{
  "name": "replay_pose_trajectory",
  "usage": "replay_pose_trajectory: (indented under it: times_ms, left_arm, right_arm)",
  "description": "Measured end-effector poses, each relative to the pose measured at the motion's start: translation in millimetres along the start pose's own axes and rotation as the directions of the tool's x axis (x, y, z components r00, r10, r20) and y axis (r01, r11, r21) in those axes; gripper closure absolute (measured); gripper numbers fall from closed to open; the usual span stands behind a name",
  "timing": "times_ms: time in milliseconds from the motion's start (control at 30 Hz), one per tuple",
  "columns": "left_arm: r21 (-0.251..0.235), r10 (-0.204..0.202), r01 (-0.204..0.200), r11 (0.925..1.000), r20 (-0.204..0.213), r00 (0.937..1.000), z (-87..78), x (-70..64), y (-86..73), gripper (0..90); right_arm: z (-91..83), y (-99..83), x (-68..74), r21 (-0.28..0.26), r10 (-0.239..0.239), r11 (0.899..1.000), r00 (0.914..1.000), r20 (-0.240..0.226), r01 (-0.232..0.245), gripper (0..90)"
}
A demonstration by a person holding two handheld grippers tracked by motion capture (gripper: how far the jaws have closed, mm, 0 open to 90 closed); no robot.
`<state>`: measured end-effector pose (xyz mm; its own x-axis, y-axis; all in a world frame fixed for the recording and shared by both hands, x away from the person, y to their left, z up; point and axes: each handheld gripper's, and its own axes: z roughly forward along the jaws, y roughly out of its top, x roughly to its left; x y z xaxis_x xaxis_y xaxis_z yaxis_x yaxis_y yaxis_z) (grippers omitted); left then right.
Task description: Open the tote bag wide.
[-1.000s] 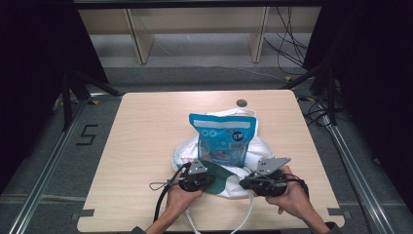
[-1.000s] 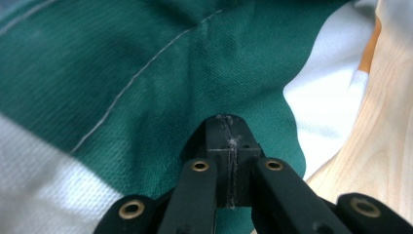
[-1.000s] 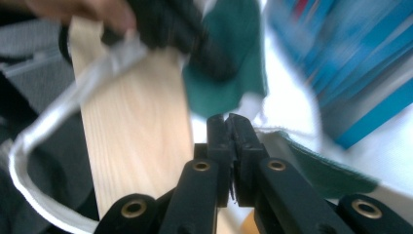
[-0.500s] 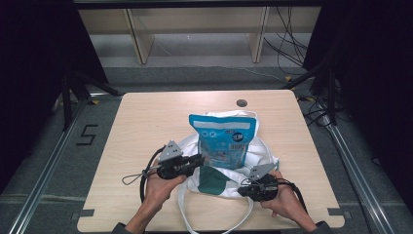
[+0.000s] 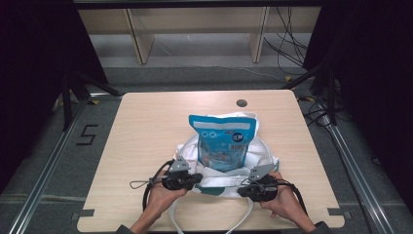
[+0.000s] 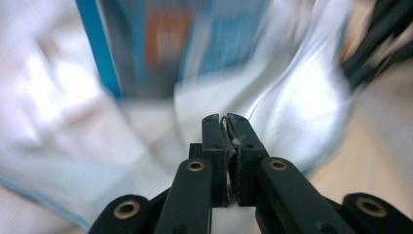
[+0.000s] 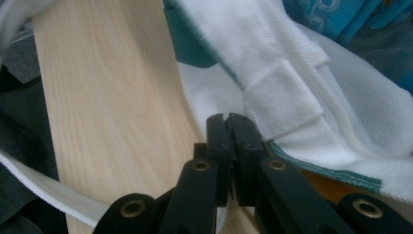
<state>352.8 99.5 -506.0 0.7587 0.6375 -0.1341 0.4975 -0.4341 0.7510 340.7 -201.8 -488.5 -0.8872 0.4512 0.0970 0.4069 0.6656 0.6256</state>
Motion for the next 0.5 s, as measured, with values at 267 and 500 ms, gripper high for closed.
replay_pose_trajectory:
  times_ms: [267,500]
  left_arm:
    - [0.017,0.007,-0.006,0.9998,-0.012,0.9999,11.3,5.6,-4.2,89.1]
    - [-0.001,0.0,0.0,1.0,-0.045,0.999,7.7,12.4,4.0,81.6]
  right_arm:
    - [5.9,-1.5,-1.1,-0.02,0.01,1.0,0.9999,0.01,-0.01,88.7]
    - [9.1,2.1,-5.9,-0.029,0.013,1.0,0.9988,0.047,-0.012,88.7]
